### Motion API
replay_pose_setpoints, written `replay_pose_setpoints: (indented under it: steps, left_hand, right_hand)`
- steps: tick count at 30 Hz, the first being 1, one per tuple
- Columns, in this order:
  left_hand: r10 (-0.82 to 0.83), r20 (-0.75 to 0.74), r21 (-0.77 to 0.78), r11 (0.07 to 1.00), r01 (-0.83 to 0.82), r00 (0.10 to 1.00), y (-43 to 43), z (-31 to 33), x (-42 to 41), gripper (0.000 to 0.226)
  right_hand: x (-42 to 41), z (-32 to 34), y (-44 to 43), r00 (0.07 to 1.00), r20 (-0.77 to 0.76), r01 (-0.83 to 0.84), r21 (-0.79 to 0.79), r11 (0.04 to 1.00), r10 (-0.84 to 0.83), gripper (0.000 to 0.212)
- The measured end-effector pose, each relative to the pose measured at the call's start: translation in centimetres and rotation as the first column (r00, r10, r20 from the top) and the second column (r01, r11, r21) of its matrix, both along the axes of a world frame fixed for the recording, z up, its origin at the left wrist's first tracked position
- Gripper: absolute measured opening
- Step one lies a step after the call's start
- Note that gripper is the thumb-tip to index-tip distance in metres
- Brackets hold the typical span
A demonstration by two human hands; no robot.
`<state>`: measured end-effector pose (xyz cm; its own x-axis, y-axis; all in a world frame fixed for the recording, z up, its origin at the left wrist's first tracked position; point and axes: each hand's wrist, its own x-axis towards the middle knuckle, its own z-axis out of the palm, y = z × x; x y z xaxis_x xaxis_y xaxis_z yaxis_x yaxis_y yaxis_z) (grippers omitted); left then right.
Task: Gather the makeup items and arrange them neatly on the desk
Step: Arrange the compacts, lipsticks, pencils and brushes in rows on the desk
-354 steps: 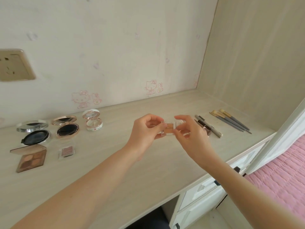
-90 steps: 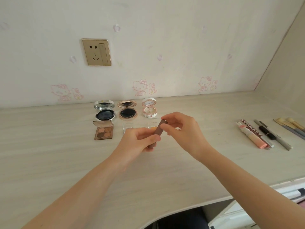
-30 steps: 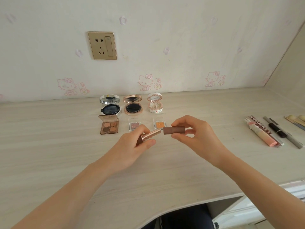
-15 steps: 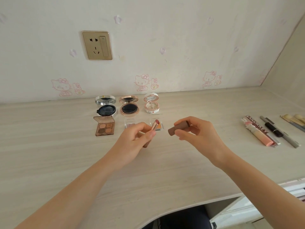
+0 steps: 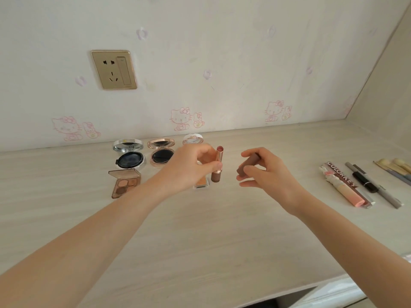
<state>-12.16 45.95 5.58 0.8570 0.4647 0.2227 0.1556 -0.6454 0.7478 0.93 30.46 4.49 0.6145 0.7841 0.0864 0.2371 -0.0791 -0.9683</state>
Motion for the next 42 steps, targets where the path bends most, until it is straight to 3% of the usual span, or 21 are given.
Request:
replay_pose_setpoints:
  steps: [5,11,20,37,42]
  left_hand:
    - [0.069,-0.074,0.155,0.986,-0.057,0.995,2.5,1.3,4.6,0.011]
    - [0.124,-0.174,0.293,0.954,-0.068,0.977,5.3,1.8,9.4,0.016]
    - [0.098,-0.351,0.304,0.953,0.014,0.931,7.7,0.9,11.8,0.020]
    - [0.061,-0.366,0.244,0.969,0.033,0.929,8.9,0.5,12.0,0.022]
    - [0.032,-0.383,0.234,0.970,0.064,0.923,9.0,0.4,11.7,0.035]
  right_hand:
    - [3.5,-0.5,2.4,0.983,0.167,0.090,-0.109,0.990,-0.071,0.042]
    - [7.0,-0.9,5.6,0.932,0.352,0.173,-0.227,0.959,-0.085,0.019]
    - [8.6,-2.8,9.3,0.916,0.395,0.168,-0.222,0.961,-0.069,0.025]
    - [8.9,-4.4,11.7,0.891,0.452,0.167,-0.228,0.959,-0.047,0.022]
    - [9.1,-4.7,11.5,0.903,0.428,0.151,-0.238,0.959,-0.036,0.032]
